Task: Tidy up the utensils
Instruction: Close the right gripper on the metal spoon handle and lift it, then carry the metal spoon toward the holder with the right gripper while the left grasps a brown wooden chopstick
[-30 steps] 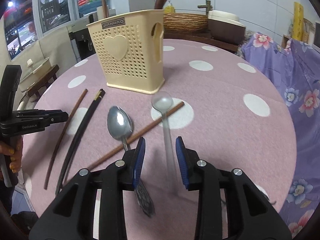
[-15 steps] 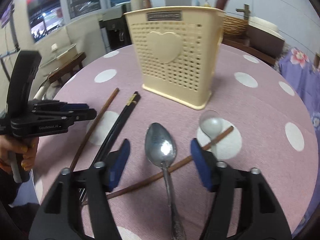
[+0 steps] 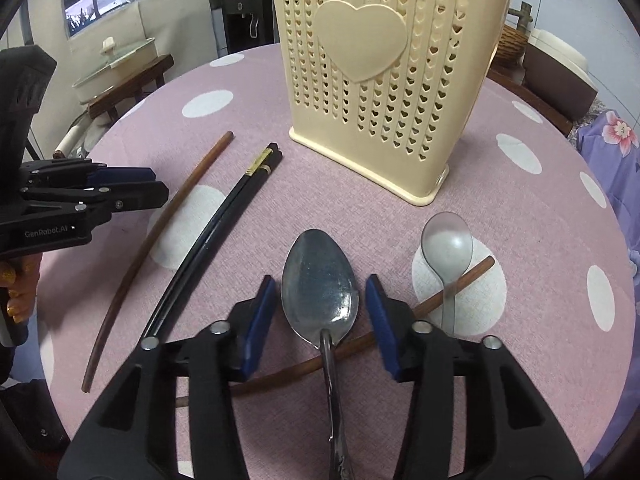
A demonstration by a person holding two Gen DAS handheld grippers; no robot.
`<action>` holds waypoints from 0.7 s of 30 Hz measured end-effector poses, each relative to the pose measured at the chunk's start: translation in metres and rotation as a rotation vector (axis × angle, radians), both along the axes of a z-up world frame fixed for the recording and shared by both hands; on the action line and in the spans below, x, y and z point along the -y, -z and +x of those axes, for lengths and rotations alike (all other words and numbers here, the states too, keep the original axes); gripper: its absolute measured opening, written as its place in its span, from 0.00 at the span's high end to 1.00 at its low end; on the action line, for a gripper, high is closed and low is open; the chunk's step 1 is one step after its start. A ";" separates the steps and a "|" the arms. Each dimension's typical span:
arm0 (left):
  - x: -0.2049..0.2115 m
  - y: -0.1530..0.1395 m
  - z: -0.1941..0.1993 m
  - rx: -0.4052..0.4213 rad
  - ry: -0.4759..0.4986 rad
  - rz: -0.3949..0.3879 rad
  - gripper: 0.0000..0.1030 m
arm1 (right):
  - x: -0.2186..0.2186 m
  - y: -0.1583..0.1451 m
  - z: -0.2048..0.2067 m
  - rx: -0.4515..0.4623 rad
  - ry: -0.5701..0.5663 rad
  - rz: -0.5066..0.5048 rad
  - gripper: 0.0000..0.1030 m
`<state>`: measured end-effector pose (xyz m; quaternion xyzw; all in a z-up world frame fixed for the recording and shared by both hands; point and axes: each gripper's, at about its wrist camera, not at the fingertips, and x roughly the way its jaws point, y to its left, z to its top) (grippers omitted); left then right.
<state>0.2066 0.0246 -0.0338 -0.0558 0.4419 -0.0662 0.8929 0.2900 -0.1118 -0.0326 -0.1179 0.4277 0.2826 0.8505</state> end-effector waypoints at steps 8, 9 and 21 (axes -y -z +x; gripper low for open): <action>-0.002 0.002 0.001 -0.008 -0.003 -0.003 0.65 | 0.004 -0.009 -0.005 0.045 0.025 0.014 0.63; -0.002 0.002 0.001 -0.008 -0.003 -0.003 0.65 | 0.008 -0.016 -0.007 0.058 0.038 0.045 0.63; -0.001 0.000 0.005 -0.007 -0.012 -0.004 0.65 | 0.069 -0.096 -0.043 0.180 0.208 0.284 0.63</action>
